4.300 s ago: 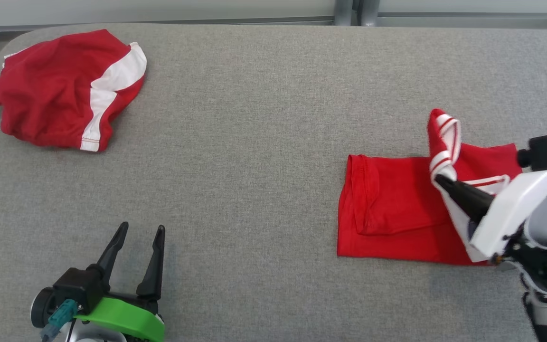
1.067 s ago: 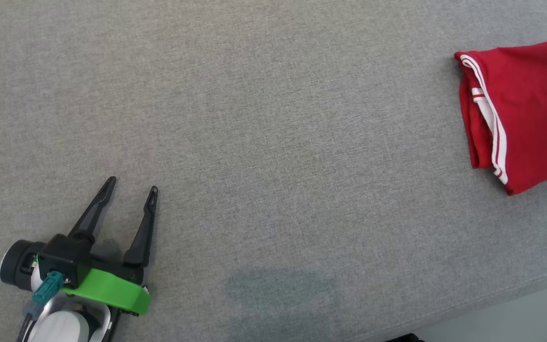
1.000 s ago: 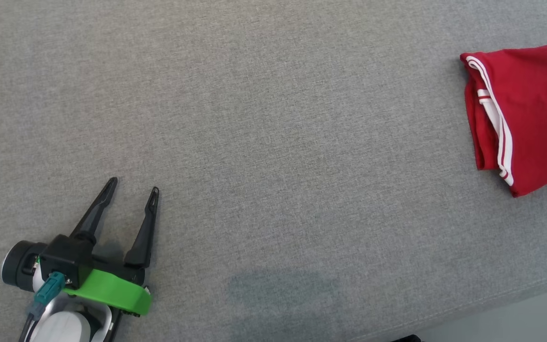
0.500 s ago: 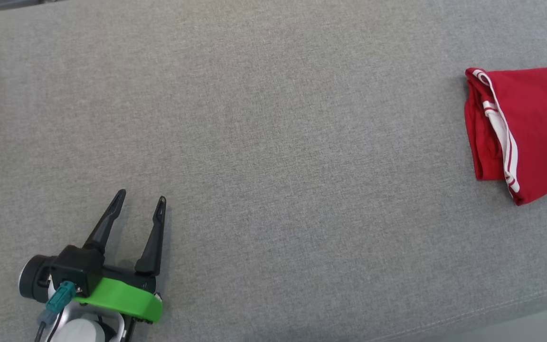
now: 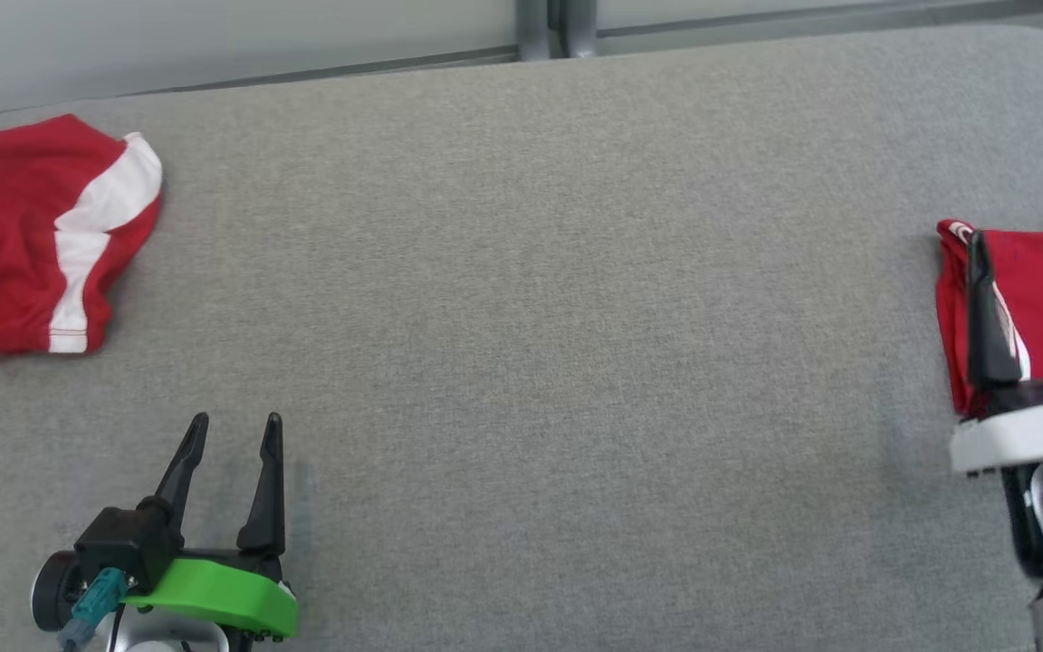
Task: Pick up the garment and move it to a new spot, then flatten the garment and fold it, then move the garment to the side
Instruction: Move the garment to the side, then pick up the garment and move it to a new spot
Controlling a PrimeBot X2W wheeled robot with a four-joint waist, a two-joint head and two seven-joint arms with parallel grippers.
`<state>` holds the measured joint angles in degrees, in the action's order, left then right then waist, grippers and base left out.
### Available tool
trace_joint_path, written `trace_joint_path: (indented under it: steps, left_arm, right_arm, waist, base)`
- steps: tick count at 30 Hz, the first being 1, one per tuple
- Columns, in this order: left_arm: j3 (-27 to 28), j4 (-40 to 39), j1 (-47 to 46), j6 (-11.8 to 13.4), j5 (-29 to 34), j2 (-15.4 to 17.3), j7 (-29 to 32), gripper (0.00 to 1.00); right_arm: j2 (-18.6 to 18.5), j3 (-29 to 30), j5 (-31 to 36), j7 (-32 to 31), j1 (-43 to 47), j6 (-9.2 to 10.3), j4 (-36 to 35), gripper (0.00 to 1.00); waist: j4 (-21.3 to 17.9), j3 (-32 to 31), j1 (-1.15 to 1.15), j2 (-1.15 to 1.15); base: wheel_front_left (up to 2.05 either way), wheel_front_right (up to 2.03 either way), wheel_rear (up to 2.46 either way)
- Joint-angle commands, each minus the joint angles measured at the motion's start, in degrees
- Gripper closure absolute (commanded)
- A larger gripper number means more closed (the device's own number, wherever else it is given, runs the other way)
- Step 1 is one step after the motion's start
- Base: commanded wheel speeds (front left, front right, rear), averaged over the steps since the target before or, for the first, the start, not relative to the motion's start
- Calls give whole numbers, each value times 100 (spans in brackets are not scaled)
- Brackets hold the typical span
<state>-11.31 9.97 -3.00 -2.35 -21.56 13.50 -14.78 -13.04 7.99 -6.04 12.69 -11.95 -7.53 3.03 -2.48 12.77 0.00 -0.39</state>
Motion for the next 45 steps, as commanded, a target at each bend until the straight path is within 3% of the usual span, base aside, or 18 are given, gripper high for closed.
trace_joint_path:
  steps: [1,11,32,39,45]
  left_arm:
    - [20,52,77,-9,-13,-25,-37,0]
    - [364,536,250,-231,129,-263,-40,0]
    - [775,819,443,-497,604,-613,-41,0]
    - [809,715,464,-512,664,-663,-41,0]
    - [854,696,602,-514,788,-722,-41,0]
  right_arm:
    - [73,37,34,97,171,9,-10,0]
    - [854,52,486,251,1347,8,306,0]
    - [1009,114,708,252,1777,8,610,0]
    - [1010,-145,652,251,1703,7,573,0]
    - [1007,-435,498,252,1706,7,587,0]
  waist:
    - [423,-415,0,39]
    - [806,-889,0,39]
    - [840,-1315,0,39]
    - [1388,-1337,0,39]
    - [2545,-1453,0,39]
  base:
    - [0,0,0]
    - [0,0,0]
    - [0,0,0]
    - [0,0,0]
    - [0,0,0]
